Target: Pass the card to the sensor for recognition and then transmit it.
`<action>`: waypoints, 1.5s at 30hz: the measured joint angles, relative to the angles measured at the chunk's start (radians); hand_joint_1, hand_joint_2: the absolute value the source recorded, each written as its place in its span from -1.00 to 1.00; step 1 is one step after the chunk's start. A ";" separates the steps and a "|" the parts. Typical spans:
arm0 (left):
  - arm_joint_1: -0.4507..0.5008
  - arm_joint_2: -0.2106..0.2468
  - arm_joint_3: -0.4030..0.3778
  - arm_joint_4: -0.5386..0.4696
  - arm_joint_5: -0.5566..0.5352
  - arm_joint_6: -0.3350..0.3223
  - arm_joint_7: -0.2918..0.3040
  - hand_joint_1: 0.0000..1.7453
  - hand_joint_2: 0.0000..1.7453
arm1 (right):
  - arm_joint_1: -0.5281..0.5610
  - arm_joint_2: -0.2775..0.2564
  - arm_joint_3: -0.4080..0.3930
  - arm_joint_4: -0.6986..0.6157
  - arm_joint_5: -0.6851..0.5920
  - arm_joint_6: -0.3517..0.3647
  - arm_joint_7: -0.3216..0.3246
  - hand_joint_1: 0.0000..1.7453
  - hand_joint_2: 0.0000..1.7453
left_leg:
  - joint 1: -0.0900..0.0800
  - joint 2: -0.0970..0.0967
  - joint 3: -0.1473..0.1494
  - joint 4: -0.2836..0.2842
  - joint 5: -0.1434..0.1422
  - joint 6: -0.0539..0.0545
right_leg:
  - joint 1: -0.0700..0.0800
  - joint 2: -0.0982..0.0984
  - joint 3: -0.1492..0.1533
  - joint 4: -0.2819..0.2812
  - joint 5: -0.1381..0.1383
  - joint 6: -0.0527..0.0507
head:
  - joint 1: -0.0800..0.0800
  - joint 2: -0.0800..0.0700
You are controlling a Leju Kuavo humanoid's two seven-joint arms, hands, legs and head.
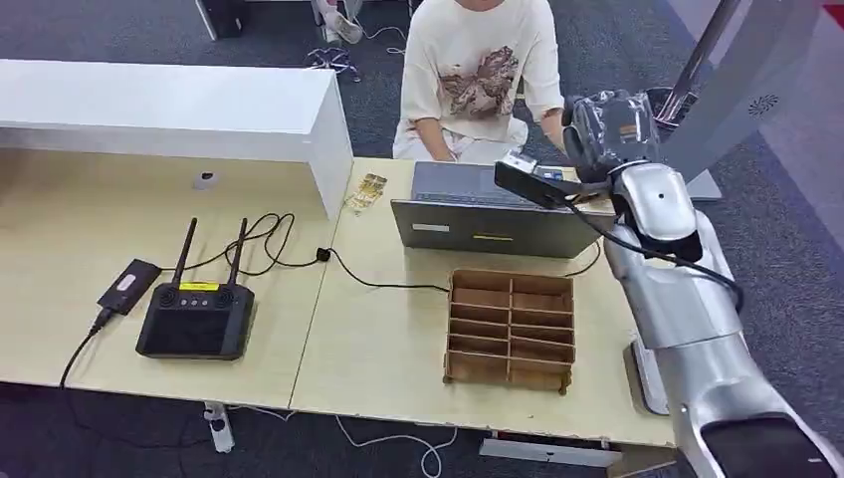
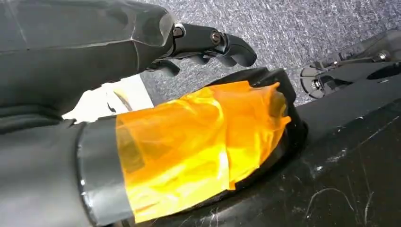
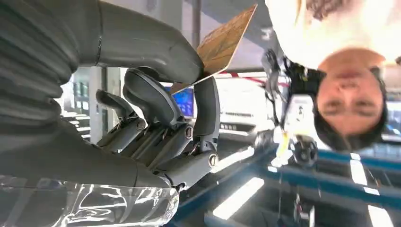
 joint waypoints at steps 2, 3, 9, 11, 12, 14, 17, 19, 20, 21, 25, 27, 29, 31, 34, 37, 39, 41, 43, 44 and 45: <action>0.000 0.000 0.000 0.000 0.000 -0.001 0.000 -1.00 -1.00 | -0.031 0.014 0.000 0.047 0.000 0.018 0.004 1.00 1.00 | 0.000 0.000 0.000 0.000 0.000 0.000 | 0.000 0.000 0.000 0.000 0.000 0.000 | 0.000 0.000; 0.000 0.000 0.000 0.000 -0.001 -0.001 0.000 -1.00 -1.00 | -0.044 0.022 0.000 0.070 0.001 0.025 0.007 1.00 1.00 | 0.000 0.000 0.000 0.000 0.000 0.000 | 0.000 0.000 0.000 0.000 0.000 0.000 | 0.000 0.000; 0.000 0.001 -0.001 0.000 -0.003 -0.001 -0.002 -1.00 -1.00 | -0.112 0.056 -0.001 0.175 0.003 0.068 0.034 1.00 1.00 | 0.000 0.000 0.000 0.000 0.000 0.000 | 0.000 0.000 0.000 0.000 0.000 0.000 | 0.000 0.000; 0.000 0.002 -0.001 0.000 0.000 -0.002 -0.001 -1.00 -1.00 | -0.131 0.066 -0.005 0.207 -0.003 0.078 0.042 1.00 1.00 | 0.000 0.000 0.000 0.000 0.000 0.000 | 0.000 0.000 0.000 0.000 0.000 0.000 | 0.000 0.000; 0.000 0.002 -0.001 0.000 0.001 -0.002 -0.002 -1.00 -1.00 | -0.138 0.069 -0.007 0.219 -0.006 0.083 0.044 1.00 1.00 | 0.000 0.000 0.000 0.000 0.000 0.000 | 0.000 0.000 0.000 0.000 0.000 0.000 | 0.000 0.000; 0.000 0.004 -0.001 0.000 0.004 -0.003 -0.002 -1.00 -1.00 | -0.152 0.075 -0.017 0.252 -0.013 0.092 0.053 1.00 1.00 | 0.000 0.000 0.000 0.000 0.000 0.000 | 0.000 0.000 0.000 0.000 0.000 0.000 | 0.000 0.000; 0.000 0.006 -0.001 0.000 0.011 -0.005 -0.003 -1.00 -1.00 | -0.164 0.080 -0.041 0.292 -0.028 0.093 0.057 1.00 1.00 | 0.000 0.000 0.000 0.000 0.000 0.000 | 0.000 0.000 0.000 0.000 0.000 0.000 | 0.000 0.000; 0.000 0.007 -0.001 0.000 0.015 -0.007 -0.003 -1.00 -1.00 | -0.171 0.082 -0.059 0.315 -0.031 0.093 0.058 1.00 1.00 | 0.000 0.000 0.000 0.000 0.000 0.000 | 0.000 0.000 0.000 0.000 0.000 0.000 | 0.000 0.000; 0.000 0.007 -0.001 0.000 0.017 -0.008 -0.003 -1.00 -1.00 | -0.173 0.082 -0.064 0.324 -0.031 0.093 0.057 1.00 1.00 | 0.000 0.000 0.000 0.000 0.000 0.000 | 0.000 0.000 0.000 0.000 0.000 0.000 | 0.000 0.000; 0.000 0.008 -0.001 0.000 0.019 -0.008 -0.003 -1.00 -1.00 | -0.174 0.082 -0.069 0.331 -0.030 0.093 0.057 1.00 1.00 | 0.000 0.000 0.000 0.000 0.000 0.000 | 0.000 0.000 0.000 0.000 0.000 0.000 | 0.000 0.000; 0.000 0.008 -0.001 0.000 0.022 -0.008 -0.003 -1.00 -1.00 | -0.175 0.082 -0.091 0.359 -0.020 0.089 0.059 1.00 1.00 | 0.000 0.000 0.000 0.000 0.000 0.000 | 0.000 0.000 0.000 0.000 0.000 0.000 | 0.000 0.000; 0.000 0.008 -0.001 0.000 0.022 -0.008 -0.003 -1.00 -1.00 | -0.175 0.082 -0.097 0.368 -0.017 0.088 0.060 1.00 1.00 | 0.000 0.000 0.000 0.000 0.000 0.000 | 0.000 0.000 0.000 0.000 0.000 0.000 | 0.000 0.000; 0.000 0.008 -0.001 0.000 0.022 -0.008 -0.003 -1.00 -1.00 | -0.175 0.082 -0.103 0.376 -0.014 0.087 0.061 1.00 1.00 | 0.000 0.000 0.000 0.000 0.000 0.000 | 0.000 0.000 0.000 0.000 0.000 0.000 | 0.000 0.000; 0.000 0.008 -0.001 0.000 0.022 -0.008 -0.003 -1.00 -1.00 | -0.175 0.083 -0.106 0.383 -0.011 0.086 0.061 0.98 1.00 | 0.000 0.000 0.000 0.000 0.000 0.000 | 0.000 0.000 0.000 0.000 0.000 0.000 | 0.000 0.000; 0.000 0.008 -0.001 0.000 0.022 -0.008 -0.003 -1.00 -1.00 | -0.175 0.084 -0.108 0.389 -0.004 0.083 0.064 -1.00 1.00 | 0.000 0.000 0.000 0.000 0.000 0.000 | 0.000 0.000 0.000 0.000 0.000 0.000 | 0.000 0.000; 0.000 0.008 -0.001 0.000 0.022 -0.008 -0.003 -1.00 -1.00 | -0.175 0.088 -0.112 0.393 0.005 0.078 0.070 -1.00 1.00 | 0.000 0.000 0.000 0.000 0.000 0.000 | 0.000 0.000 0.000 0.000 0.000 0.000 | 0.000 0.000; 0.000 0.008 -0.001 0.000 0.022 -0.008 -0.003 -1.00 -1.00 | -0.175 0.090 -0.113 0.393 0.011 0.076 0.073 -1.00 1.00 | 0.000 0.000 0.000 0.000 0.000 0.000 | 0.000 0.000 -0.001 0.000 0.000 0.000 | 0.000 0.000; 0.000 0.008 -0.001 0.000 0.022 -0.007 -0.003 -1.00 -1.00 | -0.173 0.093 -0.119 0.392 0.016 0.067 0.072 -1.00 1.00 | 0.000 0.000 0.000 0.000 0.000 0.000 | 0.000 0.000 -0.001 0.000 0.000 0.000 | 0.000 0.000; 0.000 0.008 -0.001 0.000 0.022 -0.007 -0.003 -1.00 -1.00 | -0.168 0.097 -0.134 0.386 0.013 0.056 0.065 -1.00 1.00 | 0.000 0.000 0.000 0.000 0.000 0.000 | 0.000 0.000 0.000 0.000 0.000 0.000 | 0.000 0.000; 0.000 0.008 -0.001 0.000 0.022 -0.007 -0.003 -1.00 -1.00 | -0.162 0.100 -0.143 0.377 0.001 0.046 0.058 -1.00 1.00 | 0.000 0.000 0.000 0.000 0.000 0.000 | 0.000 0.000 -0.001 0.000 0.000 0.000 | 0.000 0.000; 0.000 0.008 -0.001 0.000 0.022 -0.007 -0.003 -1.00 -1.00 | -0.155 0.104 -0.158 0.364 -0.016 0.031 0.047 -1.00 1.00 | 0.000 0.000 0.000 0.000 0.000 0.000 | 0.000 0.000 -0.001 0.000 0.000 0.000 | 0.000 0.000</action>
